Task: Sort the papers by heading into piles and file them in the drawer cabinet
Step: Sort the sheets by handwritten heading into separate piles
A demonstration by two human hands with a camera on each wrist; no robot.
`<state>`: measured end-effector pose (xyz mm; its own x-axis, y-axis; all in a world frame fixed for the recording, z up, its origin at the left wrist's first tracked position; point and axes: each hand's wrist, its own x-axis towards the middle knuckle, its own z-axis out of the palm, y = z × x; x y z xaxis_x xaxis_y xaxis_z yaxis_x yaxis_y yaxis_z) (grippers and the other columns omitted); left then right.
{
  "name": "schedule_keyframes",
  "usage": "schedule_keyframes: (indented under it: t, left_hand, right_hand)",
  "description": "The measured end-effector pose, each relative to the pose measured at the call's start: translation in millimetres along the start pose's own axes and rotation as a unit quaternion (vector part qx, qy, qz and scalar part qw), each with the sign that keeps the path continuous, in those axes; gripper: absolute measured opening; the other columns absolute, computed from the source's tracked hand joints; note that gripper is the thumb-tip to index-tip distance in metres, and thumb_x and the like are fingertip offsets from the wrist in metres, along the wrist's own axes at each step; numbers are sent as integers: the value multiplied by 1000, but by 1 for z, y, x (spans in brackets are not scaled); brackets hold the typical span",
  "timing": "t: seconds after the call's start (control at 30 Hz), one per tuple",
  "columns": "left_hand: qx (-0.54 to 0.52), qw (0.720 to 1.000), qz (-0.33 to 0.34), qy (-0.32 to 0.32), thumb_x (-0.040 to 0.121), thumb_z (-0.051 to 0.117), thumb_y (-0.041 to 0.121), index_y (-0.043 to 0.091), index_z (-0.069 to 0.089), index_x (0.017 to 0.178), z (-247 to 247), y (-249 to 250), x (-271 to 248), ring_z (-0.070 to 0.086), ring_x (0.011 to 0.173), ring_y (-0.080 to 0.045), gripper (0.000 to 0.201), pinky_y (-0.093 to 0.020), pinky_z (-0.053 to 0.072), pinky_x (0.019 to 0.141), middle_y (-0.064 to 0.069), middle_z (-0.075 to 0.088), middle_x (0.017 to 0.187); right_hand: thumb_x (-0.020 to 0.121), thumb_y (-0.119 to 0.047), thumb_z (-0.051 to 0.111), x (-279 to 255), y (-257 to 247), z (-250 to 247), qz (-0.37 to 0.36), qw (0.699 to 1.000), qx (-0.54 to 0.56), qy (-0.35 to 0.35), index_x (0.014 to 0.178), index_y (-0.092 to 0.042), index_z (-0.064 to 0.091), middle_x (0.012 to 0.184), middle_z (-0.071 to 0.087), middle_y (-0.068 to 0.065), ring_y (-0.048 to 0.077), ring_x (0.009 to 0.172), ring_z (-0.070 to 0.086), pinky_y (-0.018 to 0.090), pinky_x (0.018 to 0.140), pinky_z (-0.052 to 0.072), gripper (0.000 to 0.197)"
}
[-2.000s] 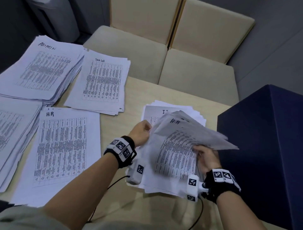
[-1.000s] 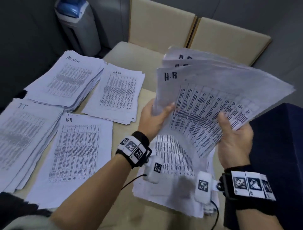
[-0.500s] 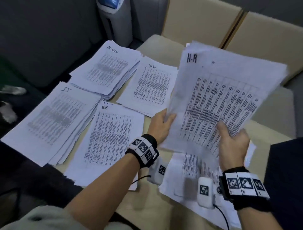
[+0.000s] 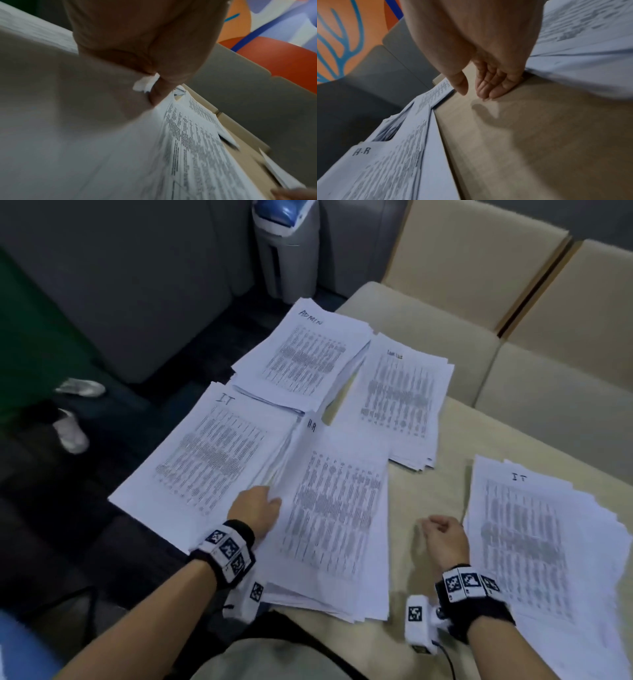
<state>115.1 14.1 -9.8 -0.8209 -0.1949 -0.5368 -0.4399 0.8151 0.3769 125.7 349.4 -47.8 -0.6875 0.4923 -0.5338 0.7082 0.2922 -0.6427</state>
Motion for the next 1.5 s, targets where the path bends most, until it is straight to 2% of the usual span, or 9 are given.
schedule_keyframes:
  t: [0.1, 0.3, 0.6, 0.8, 0.9, 1.0, 1.2, 1.4, 1.5]
  left_hand:
    - [116, 993, 1, 20, 96, 50, 34, 7, 59, 111, -4, 1, 2, 60, 89, -26, 32, -32, 50, 74, -10, 64, 107]
    - [165, 964, 129, 163, 92, 55, 37, 10, 48, 120, -18, 45, 9, 47, 110, -28, 39, -40, 42, 91, -9, 48, 120]
    - [24, 950, 310, -19, 93, 57, 28, 12, 64, 100, 40, 195, -7, 60, 100, -26, 20, -33, 48, 84, -7, 63, 106]
    - [24, 959, 238, -152, 96, 54, 31, 4, 47, 134, 139, 266, -33, 55, 118, -31, 47, -37, 46, 96, -14, 57, 131]
    - [50, 969, 202, -135, 97, 51, 29, 5, 52, 125, 172, 284, -43, 56, 112, -33, 37, -35, 47, 88, -15, 54, 129]
    - [70, 979, 176, -77, 96, 47, 24, 13, 49, 133, 192, 296, -56, 53, 114, -32, 38, -41, 45, 99, -13, 47, 131]
    - [65, 981, 181, 25, 88, 48, 10, 28, 60, 128, 213, 305, -72, 43, 117, -26, 46, -40, 34, 97, -6, 46, 124]
    - [72, 980, 183, 5, 88, 52, 8, 24, 67, 120, 215, 301, -60, 47, 117, -27, 39, -40, 37, 99, -6, 49, 125]
    - [44, 983, 178, 5, 88, 57, 14, 18, 60, 115, 215, 302, -54, 55, 106, -29, 28, -40, 46, 92, -8, 50, 119]
  right_hand:
    - [90, -16, 67, -3, -3, 6, -8, 999, 0, 33, 109, -10, 60, 101, 59, 8, 24, 91, 53, 27, 82, 38, 21]
    - [88, -15, 70, 4, -2, -6, -12, 996, 66, 54, 93, -20, 62, 106, 68, 11, 33, 101, 66, 50, 99, 50, 10]
    - [92, -18, 66, 7, 29, -112, -1, 988, 12, 154, 108, -11, 64, 110, 68, 12, 30, 97, 62, 42, 92, 51, 18]
    - [82, -39, 76, 27, 71, -184, 84, 976, -109, 167, 123, -11, 57, 133, 50, 19, 39, 125, 47, 45, 100, 44, 53]
    - [76, -47, 80, 42, 83, -206, 90, 983, -101, 127, 132, -10, 48, 138, 42, 17, 37, 128, 43, 45, 105, 41, 75]
    - [73, -52, 81, 59, 93, -221, 85, 989, -94, 72, 135, -9, 42, 136, 40, 16, 35, 126, 44, 44, 107, 40, 84]
    - [76, -41, 82, 76, 105, -239, 26, 998, -28, 52, 109, -12, 54, 110, 59, 6, 25, 107, 58, 28, 86, 42, 52]
    - [85, -4, 74, 70, 114, -250, 16, 996, 37, -76, 107, -5, 67, 105, 72, 12, 24, 91, 68, 29, 76, 54, 24]
    - [83, 10, 62, 56, 123, -256, 59, 991, 121, -21, 95, -2, 70, 96, 74, 15, 25, 80, 69, 29, 67, 54, 19]
